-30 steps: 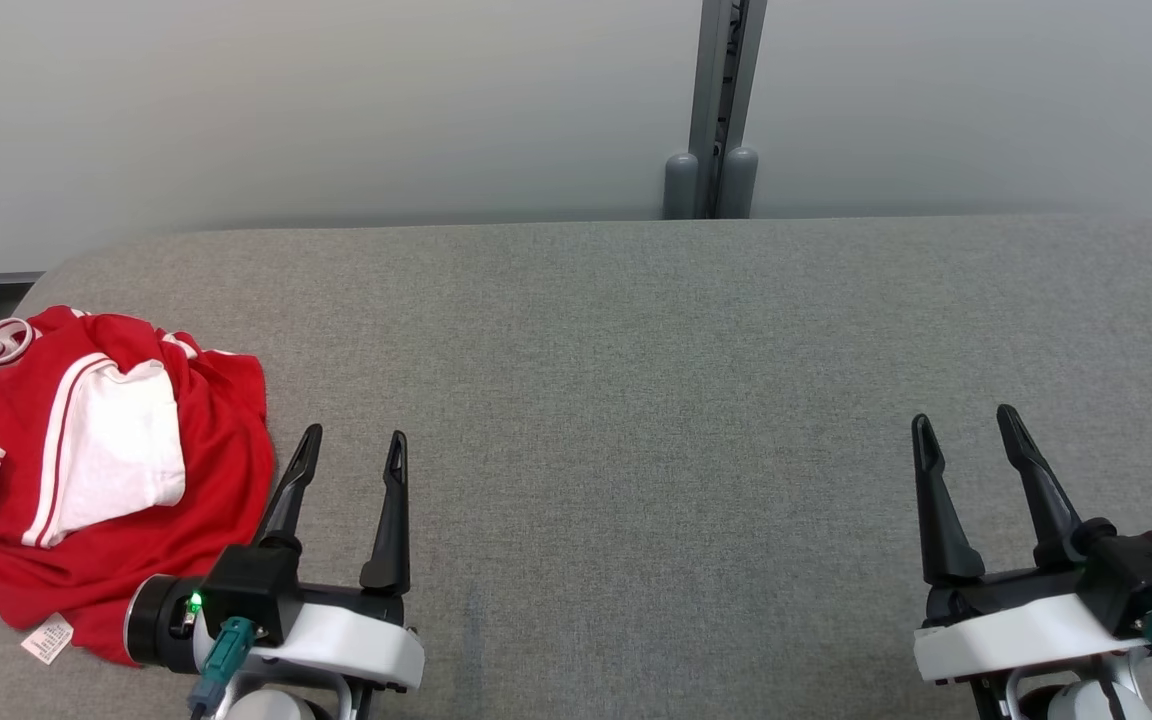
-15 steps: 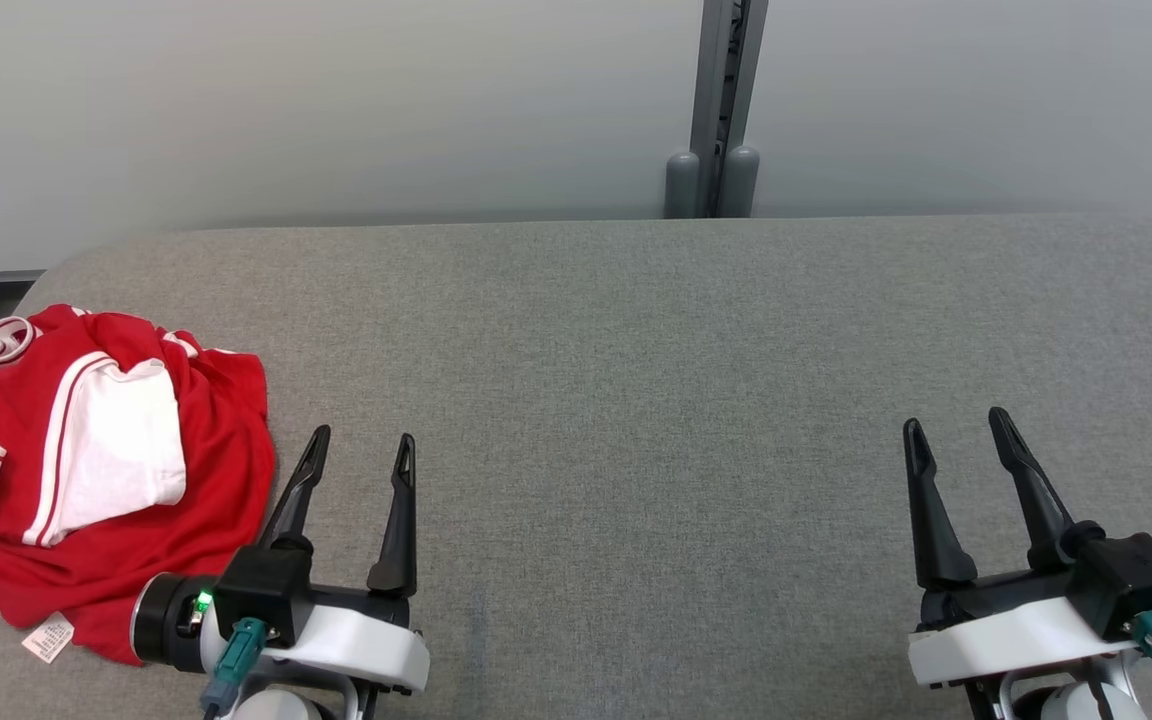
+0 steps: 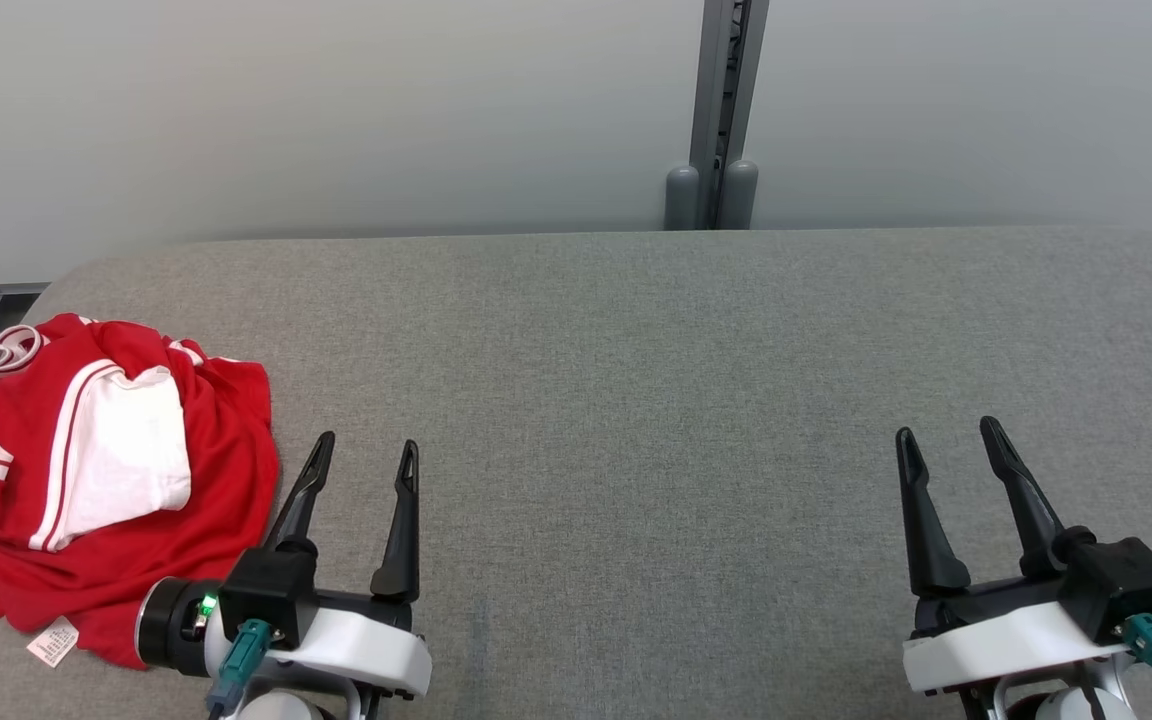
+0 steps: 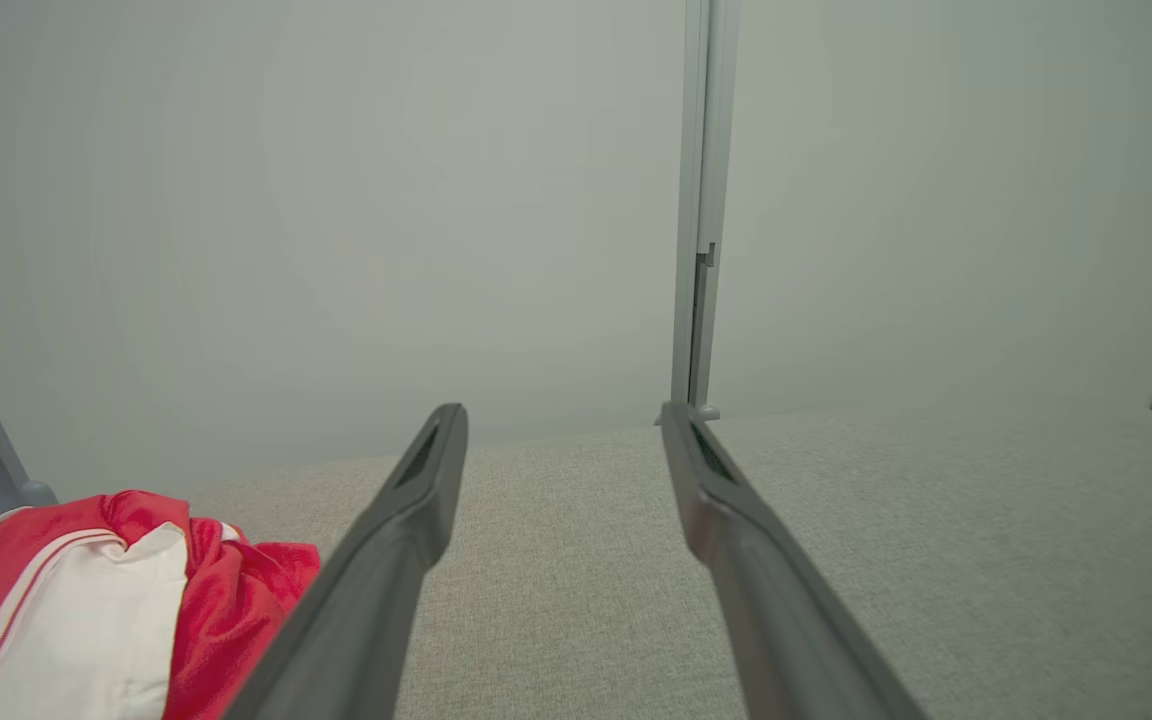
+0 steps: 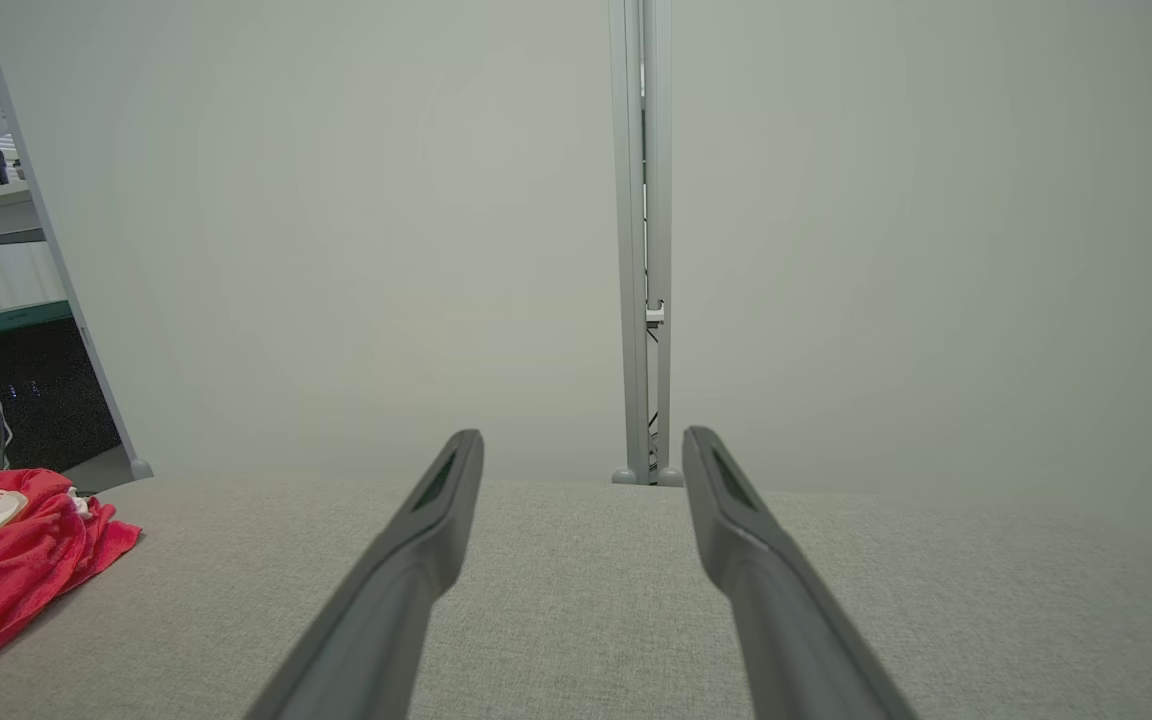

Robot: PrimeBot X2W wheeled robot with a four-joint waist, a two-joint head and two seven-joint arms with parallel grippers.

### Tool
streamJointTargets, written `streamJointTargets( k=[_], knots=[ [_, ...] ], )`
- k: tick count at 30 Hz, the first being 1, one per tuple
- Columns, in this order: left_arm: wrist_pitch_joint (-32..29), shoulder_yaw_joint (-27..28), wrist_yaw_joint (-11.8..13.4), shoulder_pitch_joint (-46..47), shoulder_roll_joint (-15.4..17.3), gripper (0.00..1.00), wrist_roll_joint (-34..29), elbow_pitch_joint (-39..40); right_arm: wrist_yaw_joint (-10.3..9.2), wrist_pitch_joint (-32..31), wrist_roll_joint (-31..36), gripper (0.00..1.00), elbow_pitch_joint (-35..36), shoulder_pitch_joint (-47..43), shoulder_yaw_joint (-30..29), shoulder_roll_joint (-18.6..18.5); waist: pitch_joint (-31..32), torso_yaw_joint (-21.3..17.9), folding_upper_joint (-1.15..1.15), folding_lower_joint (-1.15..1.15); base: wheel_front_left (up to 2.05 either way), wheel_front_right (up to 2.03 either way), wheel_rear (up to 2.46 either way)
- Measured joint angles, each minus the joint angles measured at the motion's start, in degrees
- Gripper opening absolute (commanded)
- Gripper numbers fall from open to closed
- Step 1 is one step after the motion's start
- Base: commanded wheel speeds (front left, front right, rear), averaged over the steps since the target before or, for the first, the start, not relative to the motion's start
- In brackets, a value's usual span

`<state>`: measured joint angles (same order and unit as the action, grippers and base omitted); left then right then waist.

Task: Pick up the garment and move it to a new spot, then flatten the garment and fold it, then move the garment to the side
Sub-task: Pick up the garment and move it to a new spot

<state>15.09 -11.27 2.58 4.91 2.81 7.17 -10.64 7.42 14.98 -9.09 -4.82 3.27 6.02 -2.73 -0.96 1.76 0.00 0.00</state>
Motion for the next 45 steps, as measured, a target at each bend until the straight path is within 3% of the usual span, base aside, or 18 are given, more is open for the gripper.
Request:
streamJointTargets(
  k=[10,20,45],
  knots=[
    [0.01,-0.12,-0.26,0.00,-0.02,1.00,0.42,-1.10,0.00,0.00,-0.48,1.00,-0.68,-0.43,0.38,0.00,0.50,0.77,0.00,0.00,0.00,0.00,0.00],
    [0.02,0.09,0.03,-0.01,-0.02,1.00,0.60,-1.93,0.01,-0.09,-1.00,1.00,-1.02,-0.91,1.25,0.00,0.84,4.60,0.00,0.00,0.00,0.00,0.00],
    [-1.47,1.45,2.07,-0.36,1.38,1.00,3.11,-4.17,0.00,-0.07,-4.90,1.00,-3.00,-1.46,5.22,0.01,1.85,23.47,0.00,0.00,0.00,0.00,0.00]
  ],
)
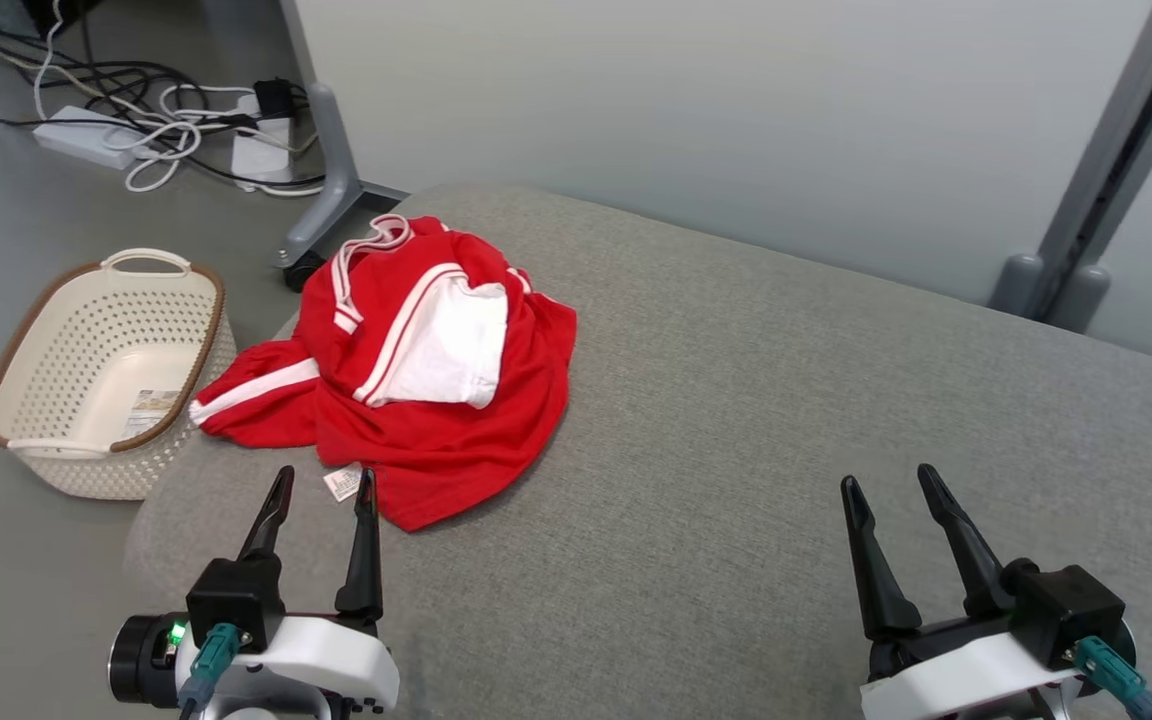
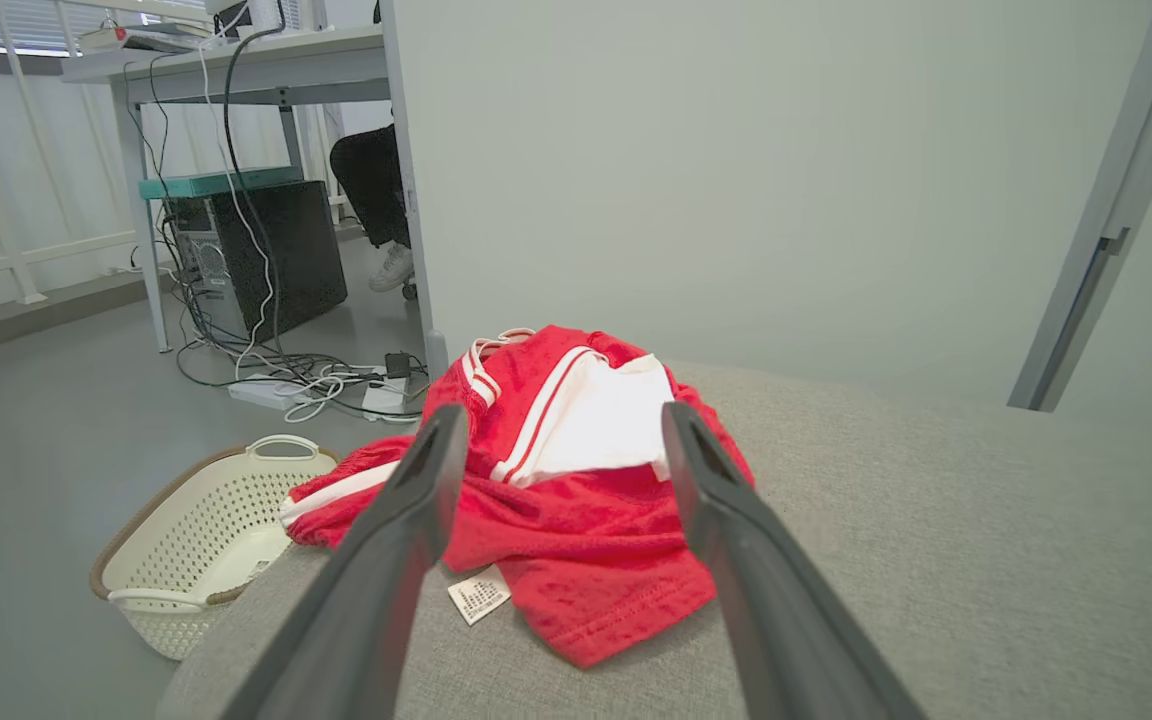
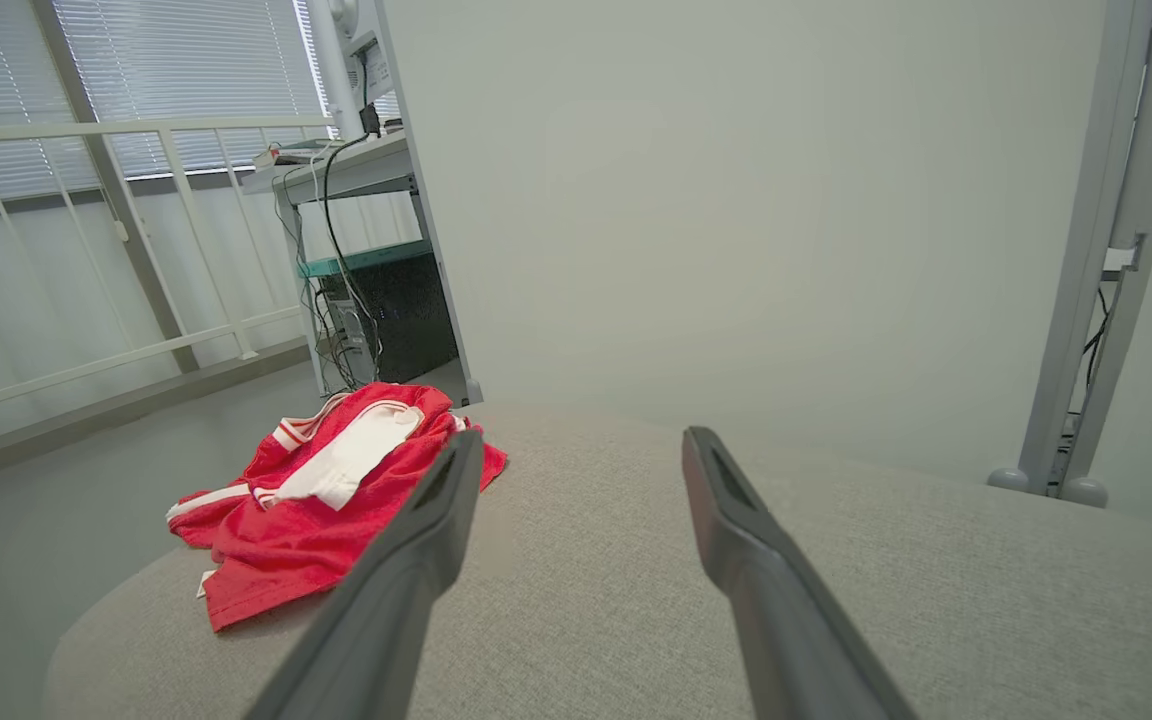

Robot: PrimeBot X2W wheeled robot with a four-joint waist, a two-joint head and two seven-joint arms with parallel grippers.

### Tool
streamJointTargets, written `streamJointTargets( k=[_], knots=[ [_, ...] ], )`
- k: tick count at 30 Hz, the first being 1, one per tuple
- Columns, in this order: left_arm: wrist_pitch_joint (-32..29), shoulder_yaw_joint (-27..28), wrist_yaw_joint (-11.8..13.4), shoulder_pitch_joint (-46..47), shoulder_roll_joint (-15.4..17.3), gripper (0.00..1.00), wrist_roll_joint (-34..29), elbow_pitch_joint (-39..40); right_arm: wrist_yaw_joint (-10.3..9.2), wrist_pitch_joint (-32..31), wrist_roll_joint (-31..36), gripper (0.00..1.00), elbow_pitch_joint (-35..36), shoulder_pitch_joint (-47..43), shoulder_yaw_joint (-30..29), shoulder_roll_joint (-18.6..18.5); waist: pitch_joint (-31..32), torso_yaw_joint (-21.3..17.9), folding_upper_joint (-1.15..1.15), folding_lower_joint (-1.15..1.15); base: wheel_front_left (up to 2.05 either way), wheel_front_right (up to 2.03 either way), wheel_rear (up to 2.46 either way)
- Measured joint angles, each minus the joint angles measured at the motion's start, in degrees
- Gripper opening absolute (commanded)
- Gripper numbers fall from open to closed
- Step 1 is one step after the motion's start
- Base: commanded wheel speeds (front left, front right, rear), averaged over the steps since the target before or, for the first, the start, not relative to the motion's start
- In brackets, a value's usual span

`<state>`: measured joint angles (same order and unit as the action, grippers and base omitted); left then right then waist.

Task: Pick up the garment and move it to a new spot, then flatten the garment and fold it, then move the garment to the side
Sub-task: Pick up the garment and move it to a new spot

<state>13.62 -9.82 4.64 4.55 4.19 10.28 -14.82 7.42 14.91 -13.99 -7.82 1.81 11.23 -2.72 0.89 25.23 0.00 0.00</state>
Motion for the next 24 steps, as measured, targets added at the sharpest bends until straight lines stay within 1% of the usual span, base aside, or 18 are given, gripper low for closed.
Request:
streamJointTargets(
  k=[5,9,18,21,24],
  knots=[
    [-0.53,0.07,0.23,-0.59,0.36,1.00,0.43,0.75,0.01,0.00,-0.22,1.00,-0.15,0.01,0.23,0.01,0.27,2.46,0.00,0.00,0.00,0.00,0.00],
    [-1.02,0.23,0.49,-0.65,0.60,1.00,0.88,1.31,0.01,0.00,-0.45,1.00,-0.20,0.03,0.40,0.01,0.30,3.01,0.00,0.00,0.00,0.00,0.00],
    [-3.39,0.89,0.70,-0.91,1.78,1.00,2.04,2.59,0.00,0.02,-1.23,1.00,-0.62,0.36,1.19,0.01,0.50,1.82,0.00,0.00,0.00,0.00,0.00],
    [-6.06,1.33,-0.04,-0.07,2.00,1.00,3.69,3.82,0.01,0.07,-1.46,1.00,-0.59,0.47,1.41,0.00,0.51,1.18,0.00,0.00,0.00,0.00,0.00],
    [-10.33,2.23,-0.14,2.26,3.43,1.00,4.80,4.94,0.00,0.07,-1.35,1.00,-0.42,1.06,1.63,0.04,0.11,0.29,0.00,0.00,0.00,0.00,0.00]
  ],
)
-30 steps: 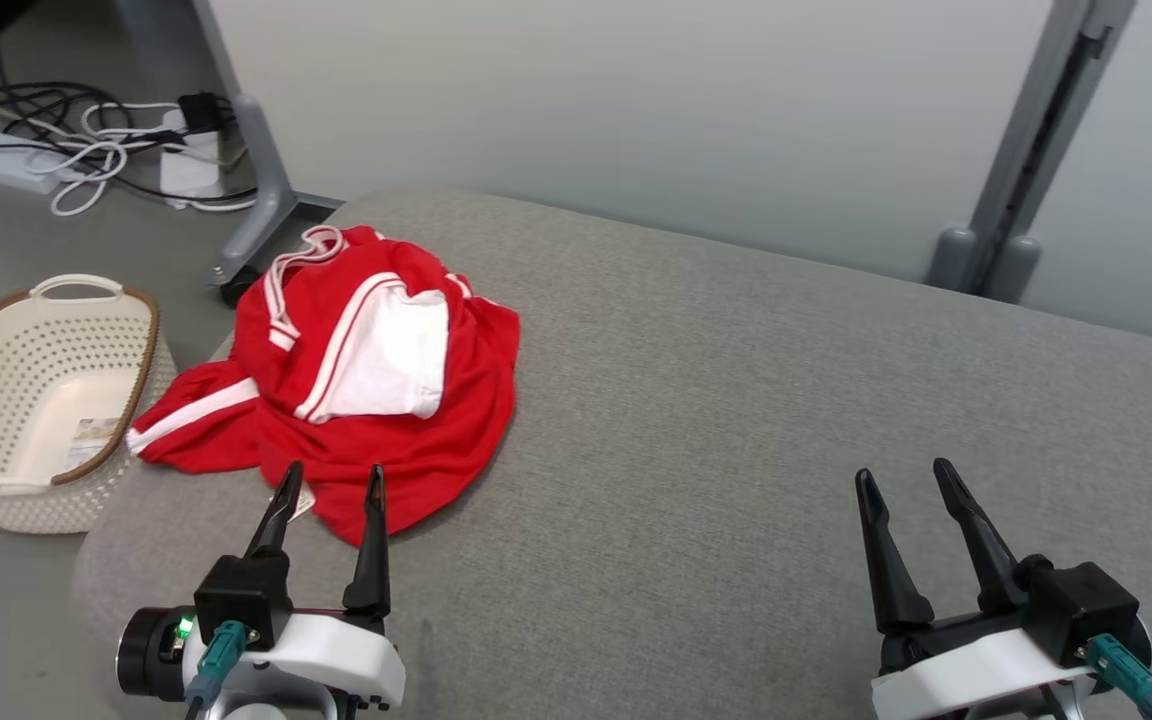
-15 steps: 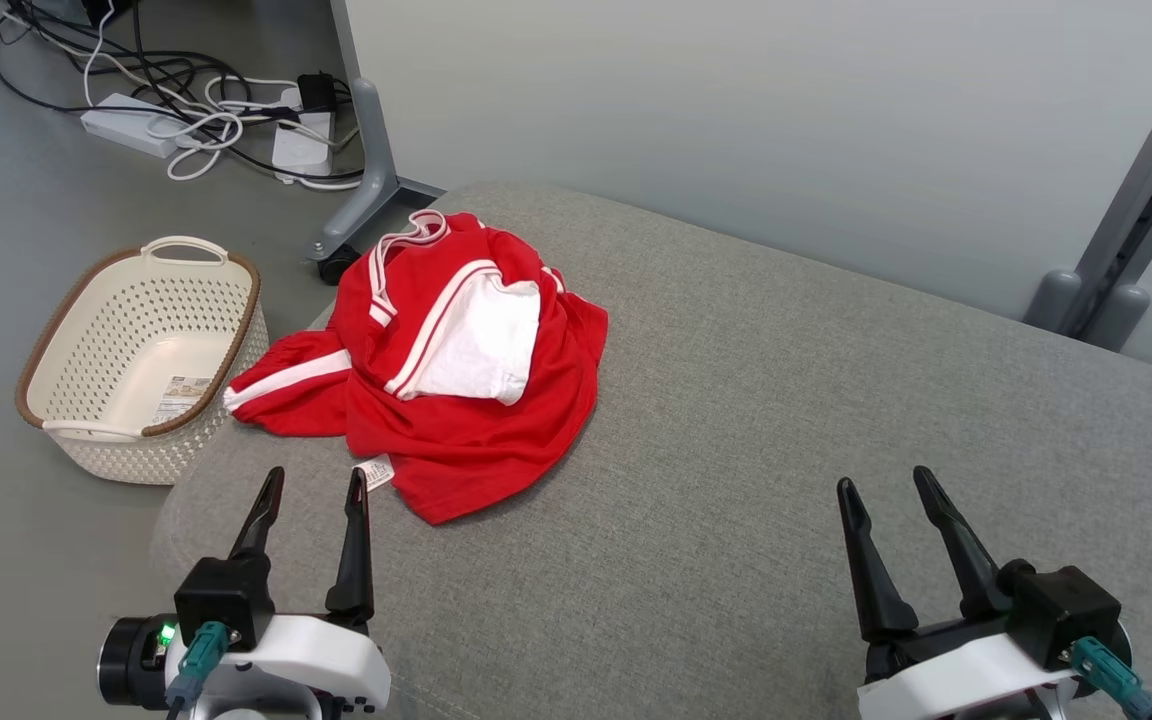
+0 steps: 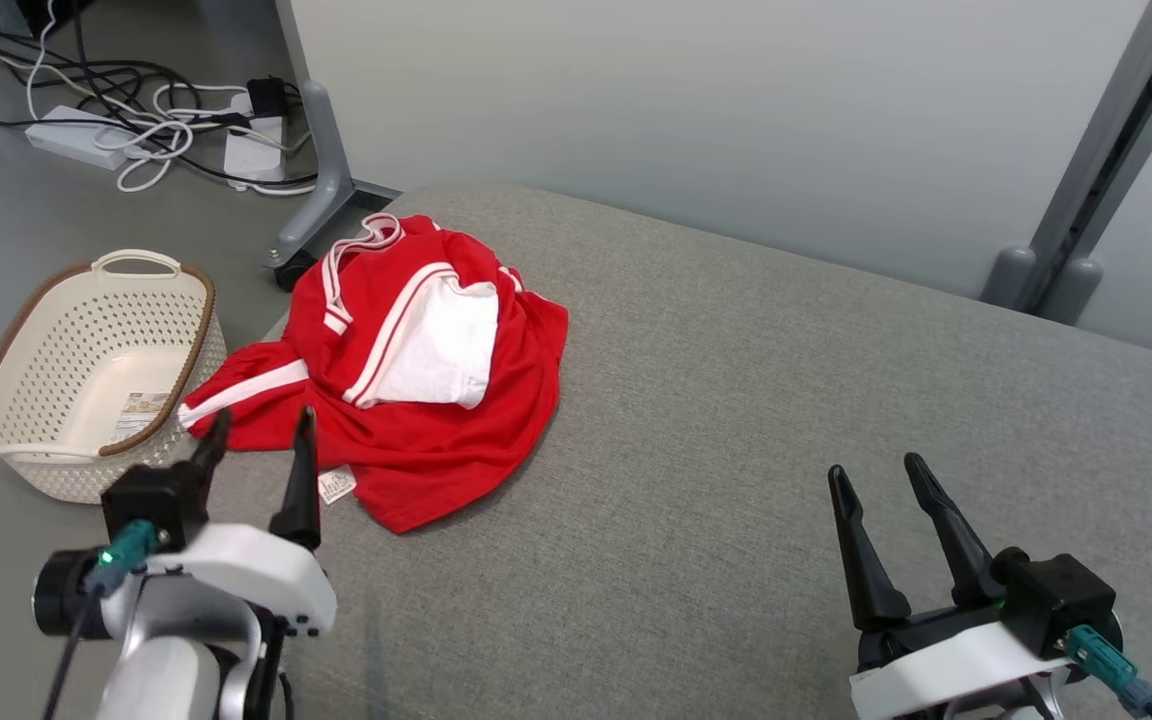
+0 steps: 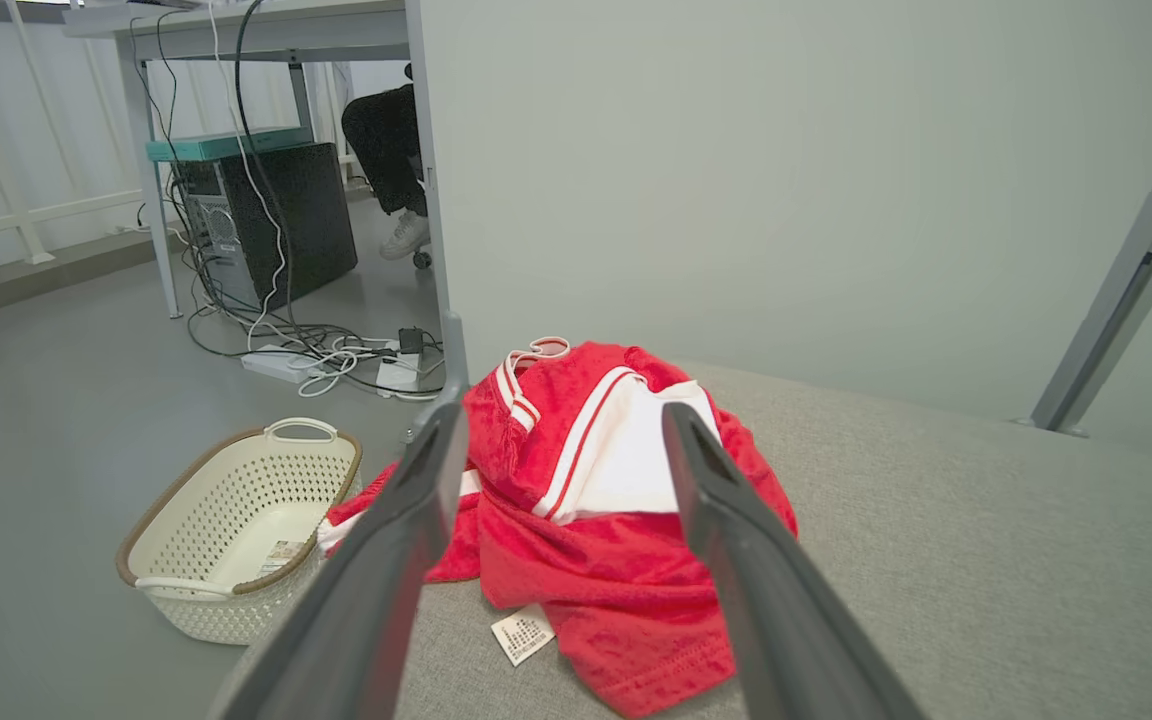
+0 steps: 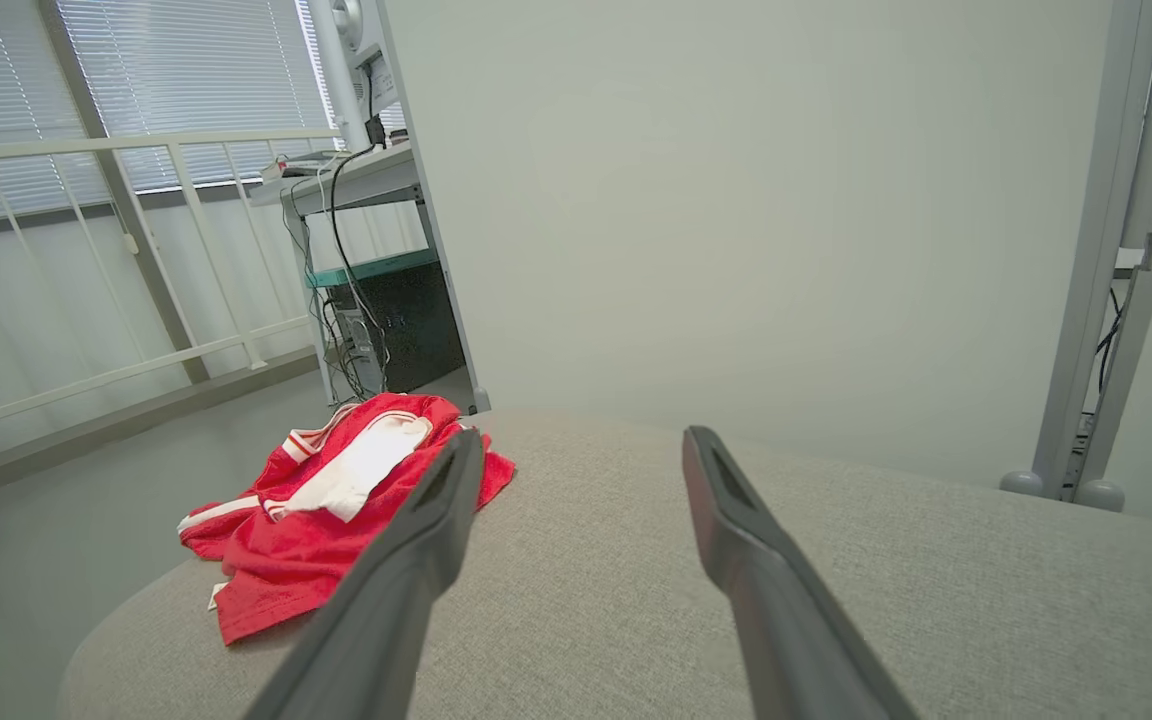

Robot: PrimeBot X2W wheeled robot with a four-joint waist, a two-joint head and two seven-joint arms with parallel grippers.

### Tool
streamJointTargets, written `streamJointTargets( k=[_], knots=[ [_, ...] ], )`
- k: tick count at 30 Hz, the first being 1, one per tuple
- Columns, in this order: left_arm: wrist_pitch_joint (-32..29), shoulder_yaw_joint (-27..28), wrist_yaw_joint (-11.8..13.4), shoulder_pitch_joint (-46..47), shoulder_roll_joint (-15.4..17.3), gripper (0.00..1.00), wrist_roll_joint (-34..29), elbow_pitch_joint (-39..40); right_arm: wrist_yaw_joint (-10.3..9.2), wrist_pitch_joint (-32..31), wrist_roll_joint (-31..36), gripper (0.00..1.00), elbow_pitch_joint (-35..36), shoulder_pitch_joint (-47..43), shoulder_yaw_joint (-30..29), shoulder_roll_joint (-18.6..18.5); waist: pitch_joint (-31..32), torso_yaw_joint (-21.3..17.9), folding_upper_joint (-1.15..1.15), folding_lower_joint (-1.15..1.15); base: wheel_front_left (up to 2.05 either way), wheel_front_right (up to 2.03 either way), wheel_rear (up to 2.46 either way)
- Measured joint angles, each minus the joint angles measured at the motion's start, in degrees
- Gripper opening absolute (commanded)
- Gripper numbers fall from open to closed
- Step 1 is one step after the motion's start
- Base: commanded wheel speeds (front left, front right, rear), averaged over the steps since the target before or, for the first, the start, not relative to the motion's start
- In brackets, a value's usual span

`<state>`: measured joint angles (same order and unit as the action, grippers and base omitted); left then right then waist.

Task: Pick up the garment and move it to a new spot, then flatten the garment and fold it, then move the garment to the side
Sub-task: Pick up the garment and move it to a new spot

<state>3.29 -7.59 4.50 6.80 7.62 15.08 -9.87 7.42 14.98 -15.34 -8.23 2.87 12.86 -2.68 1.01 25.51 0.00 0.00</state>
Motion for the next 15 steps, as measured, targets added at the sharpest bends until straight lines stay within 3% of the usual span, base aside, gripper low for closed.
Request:
streamJointTargets(
  k=[8,15],
  knots=[
    [-14.40,3.87,-1.21,12.48,6.06,1.00,3.66,1.36,0.01,-0.04,0.79,1.00,1.33,2.11,-0.31,-0.42,-3.51,-3.76,0.00,0.00,0.00,0.00,0.00],
    [-26.91,6.47,-1.25,21.86,9.85,1.00,7.57,-5.06,0.00,-0.43,0.81,1.00,3.11,4.55,-0.46,-1.59,-8.02,-7.67,0.00,0.00,0.00,0.00,0.00]
  ],
)
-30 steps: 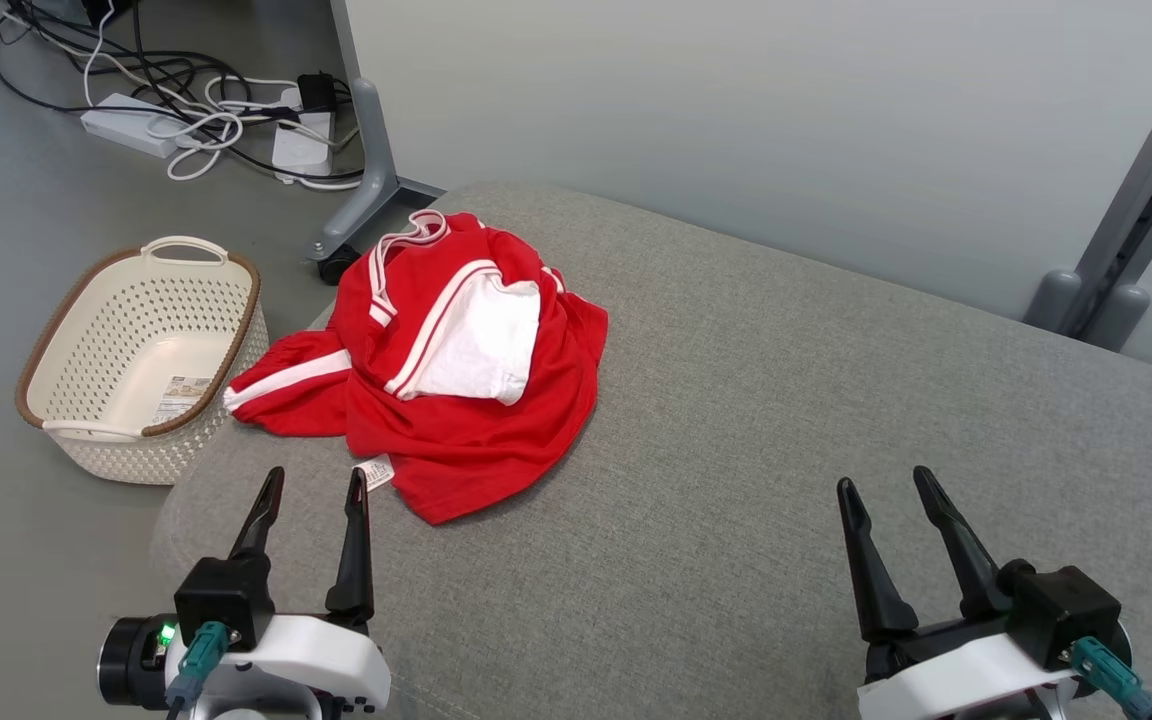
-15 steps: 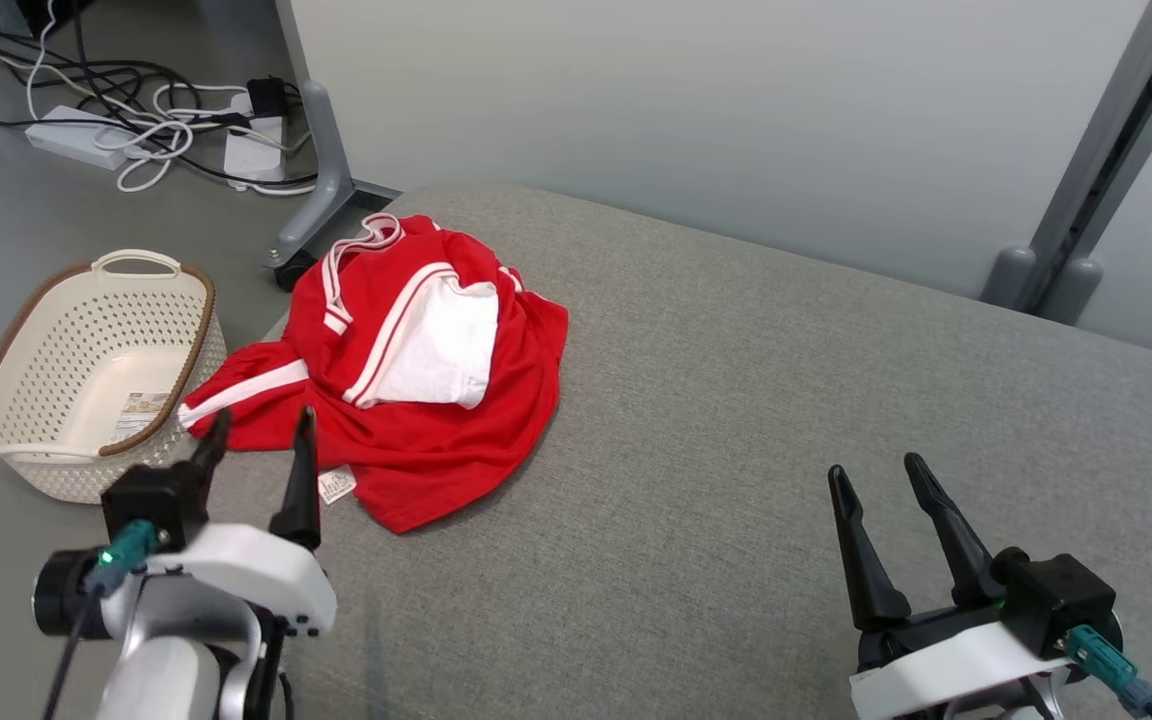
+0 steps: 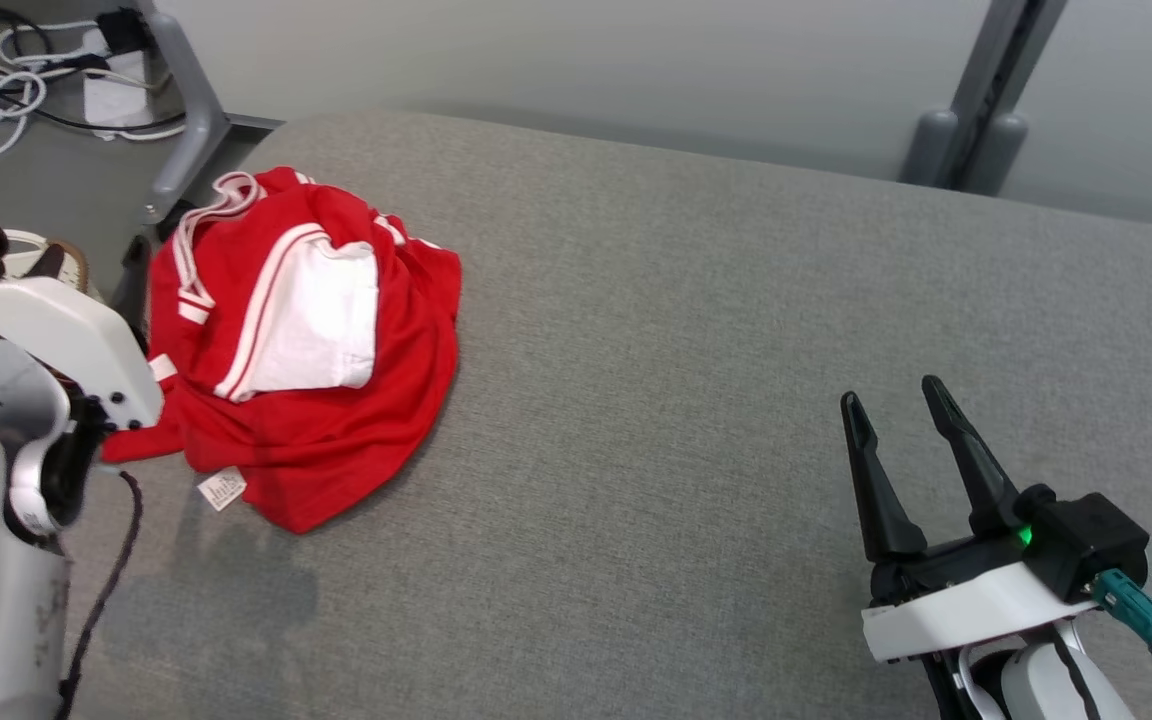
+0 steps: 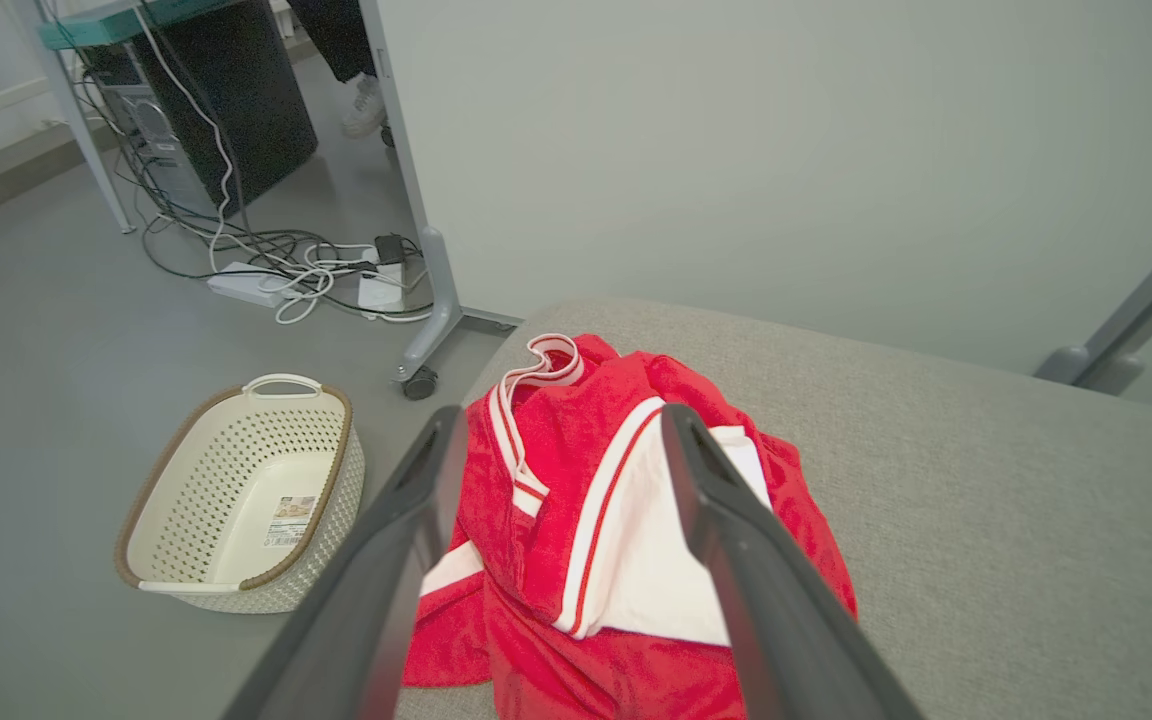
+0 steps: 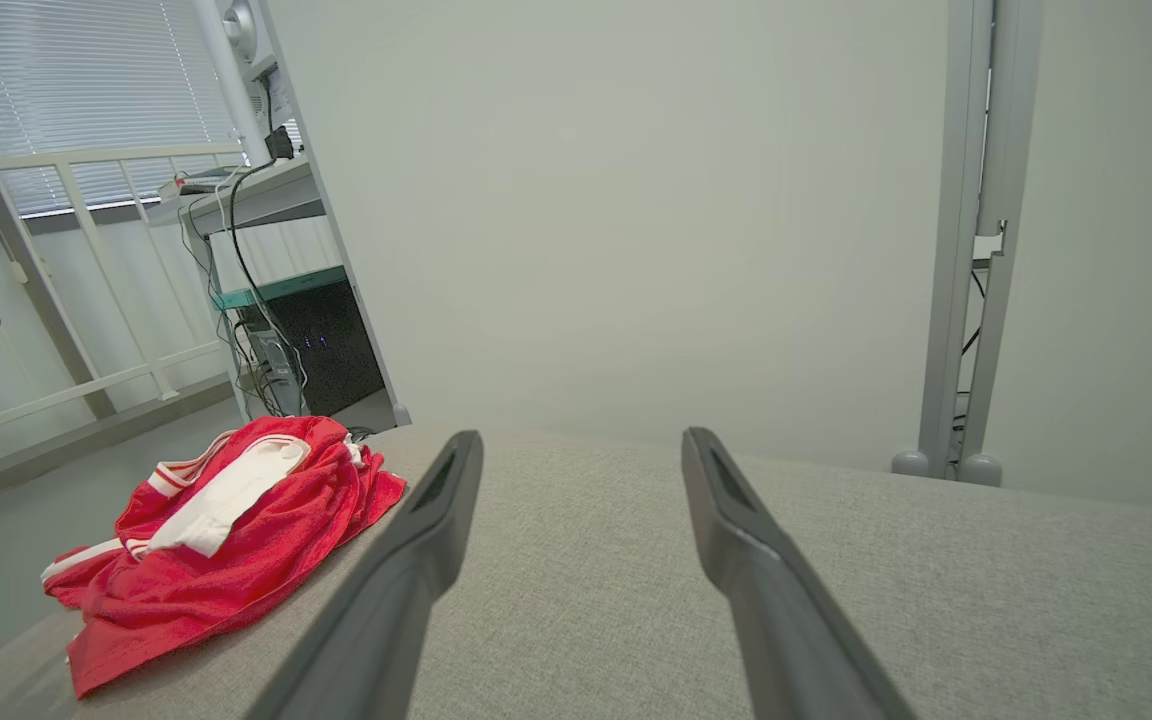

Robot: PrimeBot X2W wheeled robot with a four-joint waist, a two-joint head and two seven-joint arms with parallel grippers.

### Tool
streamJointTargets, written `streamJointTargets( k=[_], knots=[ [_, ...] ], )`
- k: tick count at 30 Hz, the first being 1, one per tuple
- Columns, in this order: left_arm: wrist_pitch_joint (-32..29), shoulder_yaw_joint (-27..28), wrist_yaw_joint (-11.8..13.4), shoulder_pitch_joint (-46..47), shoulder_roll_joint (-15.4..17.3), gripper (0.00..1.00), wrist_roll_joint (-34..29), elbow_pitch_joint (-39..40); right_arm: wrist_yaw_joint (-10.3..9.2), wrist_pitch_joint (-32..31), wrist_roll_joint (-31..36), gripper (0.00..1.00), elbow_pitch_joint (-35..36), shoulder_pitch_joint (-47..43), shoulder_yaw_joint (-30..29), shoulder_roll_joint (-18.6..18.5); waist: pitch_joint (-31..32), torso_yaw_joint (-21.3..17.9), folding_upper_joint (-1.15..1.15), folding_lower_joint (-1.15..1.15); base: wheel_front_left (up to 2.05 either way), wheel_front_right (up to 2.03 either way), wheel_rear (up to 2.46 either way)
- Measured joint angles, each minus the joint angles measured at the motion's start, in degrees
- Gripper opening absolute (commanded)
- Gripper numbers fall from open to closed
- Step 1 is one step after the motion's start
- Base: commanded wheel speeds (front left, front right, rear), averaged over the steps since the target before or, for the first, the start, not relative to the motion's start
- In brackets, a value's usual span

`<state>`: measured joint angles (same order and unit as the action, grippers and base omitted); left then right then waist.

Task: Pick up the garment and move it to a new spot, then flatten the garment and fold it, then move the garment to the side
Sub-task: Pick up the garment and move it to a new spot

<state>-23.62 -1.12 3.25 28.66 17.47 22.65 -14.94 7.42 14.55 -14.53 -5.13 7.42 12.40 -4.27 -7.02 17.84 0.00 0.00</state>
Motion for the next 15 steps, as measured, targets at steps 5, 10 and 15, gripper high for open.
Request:
streamJointTargets(
  k=[5,10,15],
  knots=[
    [-5.34,2.13,-0.44,6.05,3.38,1.00,2.30,-8.54,0.01,-0.47,-0.05,1.00,1.45,2.59,0.56,-0.79,-3.87,-2.68,0.00,0.00,0.00,0.00,0.00],
    [-7.82,3.66,-1.25,11.05,5.57,1.00,4.30,-17.38,0.00,-0.93,-0.05,1.00,2.90,4.78,0.64,-1.38,-7.92,-5.37,0.00,0.00,0.00,0.00,0.00],
    [-8.03,4.45,-2.20,14.17,7.69,1.00,5.12,-26.35,0.01,-0.93,0.07,1.00,3.63,5.97,0.71,-1.65,-11.47,-8.15,0.00,0.00,0.00,0.00,0.00]
  ],
)
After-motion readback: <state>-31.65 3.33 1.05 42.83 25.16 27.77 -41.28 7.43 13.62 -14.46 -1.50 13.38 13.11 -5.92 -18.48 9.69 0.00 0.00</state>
